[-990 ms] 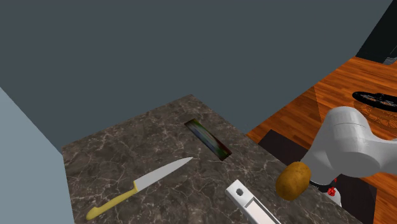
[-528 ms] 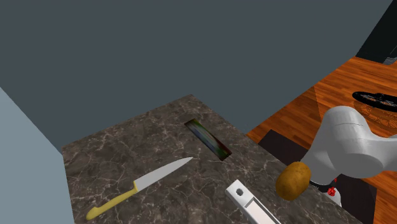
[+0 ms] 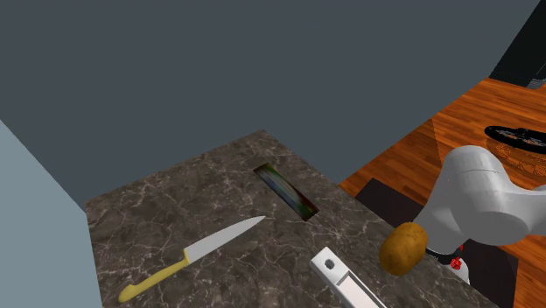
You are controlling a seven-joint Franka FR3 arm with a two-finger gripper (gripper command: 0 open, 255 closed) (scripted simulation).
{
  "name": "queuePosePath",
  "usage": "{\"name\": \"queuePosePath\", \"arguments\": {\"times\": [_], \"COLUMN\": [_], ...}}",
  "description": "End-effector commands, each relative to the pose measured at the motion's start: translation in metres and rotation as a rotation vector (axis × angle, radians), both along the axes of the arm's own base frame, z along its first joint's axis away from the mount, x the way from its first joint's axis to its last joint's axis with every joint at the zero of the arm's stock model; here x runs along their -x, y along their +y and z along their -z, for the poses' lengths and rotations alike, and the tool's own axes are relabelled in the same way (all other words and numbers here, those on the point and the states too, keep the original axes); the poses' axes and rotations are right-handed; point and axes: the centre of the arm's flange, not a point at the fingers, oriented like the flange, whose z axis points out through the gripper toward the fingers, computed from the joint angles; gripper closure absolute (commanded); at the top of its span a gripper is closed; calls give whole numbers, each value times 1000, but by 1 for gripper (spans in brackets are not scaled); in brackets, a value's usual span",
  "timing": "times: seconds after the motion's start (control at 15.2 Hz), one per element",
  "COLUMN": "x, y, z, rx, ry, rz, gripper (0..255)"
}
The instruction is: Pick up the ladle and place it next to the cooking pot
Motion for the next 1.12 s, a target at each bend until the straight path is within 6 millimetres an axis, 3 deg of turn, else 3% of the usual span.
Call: {"name": "queuePosePath", "arguments": {"times": [0.0,1.06], "x": [0,0], "y": [0,0], "z": [11,95], "rx": [0,0], "ry": [0,0], "rz": [0,0], "gripper": [255,255]}}
